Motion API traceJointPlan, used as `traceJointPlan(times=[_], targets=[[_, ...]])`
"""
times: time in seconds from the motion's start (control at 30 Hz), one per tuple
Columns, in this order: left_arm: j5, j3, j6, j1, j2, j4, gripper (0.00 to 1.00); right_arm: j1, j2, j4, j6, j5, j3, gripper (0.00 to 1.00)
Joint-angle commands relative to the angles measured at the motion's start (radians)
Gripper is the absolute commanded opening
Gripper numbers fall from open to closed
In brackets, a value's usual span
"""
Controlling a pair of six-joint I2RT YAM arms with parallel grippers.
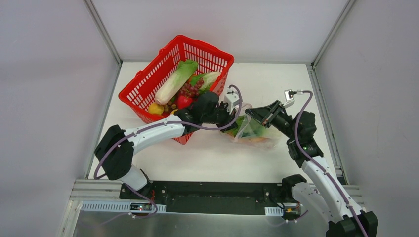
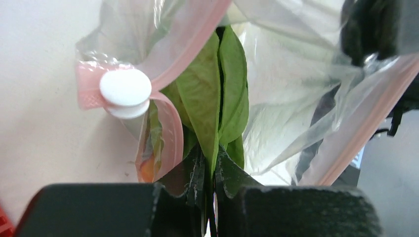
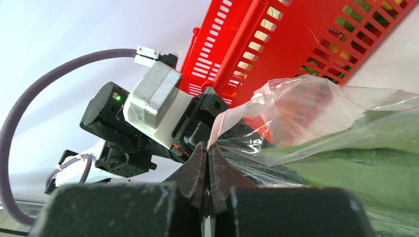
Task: Place the food in the zip-top bag and seal the zipper
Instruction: Place the fake vegetable in the zipper food storage bag.
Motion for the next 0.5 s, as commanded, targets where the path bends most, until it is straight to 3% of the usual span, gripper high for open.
traceJointPlan(times=[0.0, 0.17, 0.47], targets=[[0.015, 0.017, -0.073, -0.005, -0.014, 0.237, 0.04, 0.002, -0.014, 0.068, 0.019, 0.004, 0.031, 0.00], [0.077, 0.147, -0.020, -0.004, 0.054, 0.133, 0.03, 0.002, -0.022, 0.081, 0.025, -0.010, 0.034, 0.00], [-0.139, 0.127, -0.048, -0.002, 0.083, 0.158, 0.06, 0.001, -0.052, 0.098, 0.068, -0.005, 0.030, 0.00]])
